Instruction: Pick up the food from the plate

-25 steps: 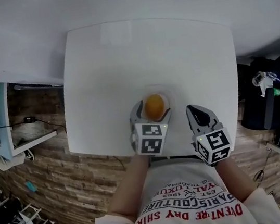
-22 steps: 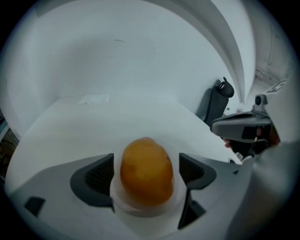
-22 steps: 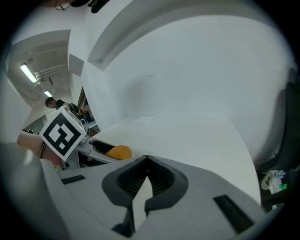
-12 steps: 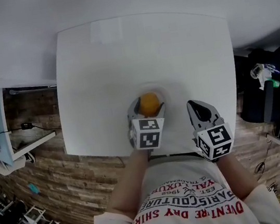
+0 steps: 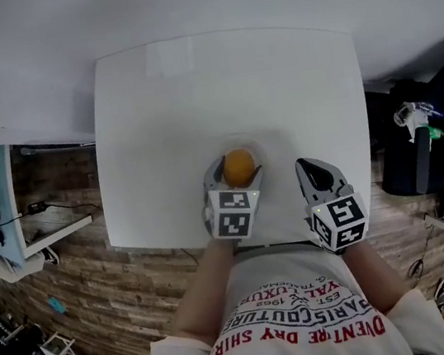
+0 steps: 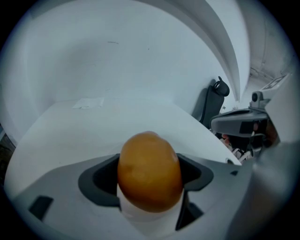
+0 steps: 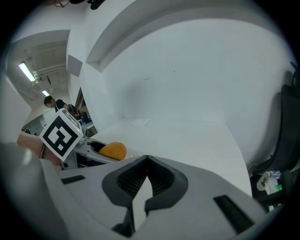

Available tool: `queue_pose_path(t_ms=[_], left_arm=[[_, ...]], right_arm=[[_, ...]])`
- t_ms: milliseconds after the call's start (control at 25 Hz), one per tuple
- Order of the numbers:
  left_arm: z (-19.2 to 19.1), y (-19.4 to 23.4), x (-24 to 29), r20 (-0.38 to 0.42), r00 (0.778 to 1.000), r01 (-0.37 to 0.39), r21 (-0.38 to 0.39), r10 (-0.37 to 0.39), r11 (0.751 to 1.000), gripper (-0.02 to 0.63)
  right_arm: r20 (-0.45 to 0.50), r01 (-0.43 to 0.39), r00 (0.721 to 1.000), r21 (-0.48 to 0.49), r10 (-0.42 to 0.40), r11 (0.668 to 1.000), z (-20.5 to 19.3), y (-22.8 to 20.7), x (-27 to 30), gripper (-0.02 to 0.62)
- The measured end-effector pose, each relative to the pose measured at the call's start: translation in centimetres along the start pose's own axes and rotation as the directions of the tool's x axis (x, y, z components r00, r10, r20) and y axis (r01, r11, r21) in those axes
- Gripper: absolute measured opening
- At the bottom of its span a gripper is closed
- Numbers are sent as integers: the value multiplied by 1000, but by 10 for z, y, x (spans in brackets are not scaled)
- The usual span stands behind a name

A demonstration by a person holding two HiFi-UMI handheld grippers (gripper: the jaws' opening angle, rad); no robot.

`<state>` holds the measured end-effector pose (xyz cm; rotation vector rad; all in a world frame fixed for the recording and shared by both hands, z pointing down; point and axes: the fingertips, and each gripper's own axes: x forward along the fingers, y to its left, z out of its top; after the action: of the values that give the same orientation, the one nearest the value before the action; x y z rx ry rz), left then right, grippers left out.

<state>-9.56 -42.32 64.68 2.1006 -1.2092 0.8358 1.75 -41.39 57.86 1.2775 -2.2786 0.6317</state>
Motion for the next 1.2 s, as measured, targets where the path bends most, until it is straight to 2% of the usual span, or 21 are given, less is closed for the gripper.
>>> queue_pose_path(t_ms=[200,360,600,880,1000,1120,1200], left_arm=[[40,-10,-33,128,992,-11,23,8,1000,367],[75,-19,-70,250,968,-31,38,21,999,367],[126,-27,-125,422,906,-71,58,40,996,367],[168,-42,-183,567,823,-109,95,36,990,367],[183,-46,-200,619,784,-124,105,33,987,367],[196,-49,-213,675,737,-148,111,35,983,367],[198,-49,-217,692,721,-161,112,39,981,367]], right_arm=[[68,12,998,-10,-12,1000,24,1,-15,9],[136,19,991,-16,-16,1000,48,5,-33,9],[261,25,965,-37,-15,999,91,13,-64,9],[409,59,912,-65,-27,996,137,17,-108,9],[446,74,894,-80,-31,994,150,15,-118,9],[463,75,885,-66,-36,995,156,11,-122,9],[473,88,880,-63,-48,994,159,10,-124,9]])
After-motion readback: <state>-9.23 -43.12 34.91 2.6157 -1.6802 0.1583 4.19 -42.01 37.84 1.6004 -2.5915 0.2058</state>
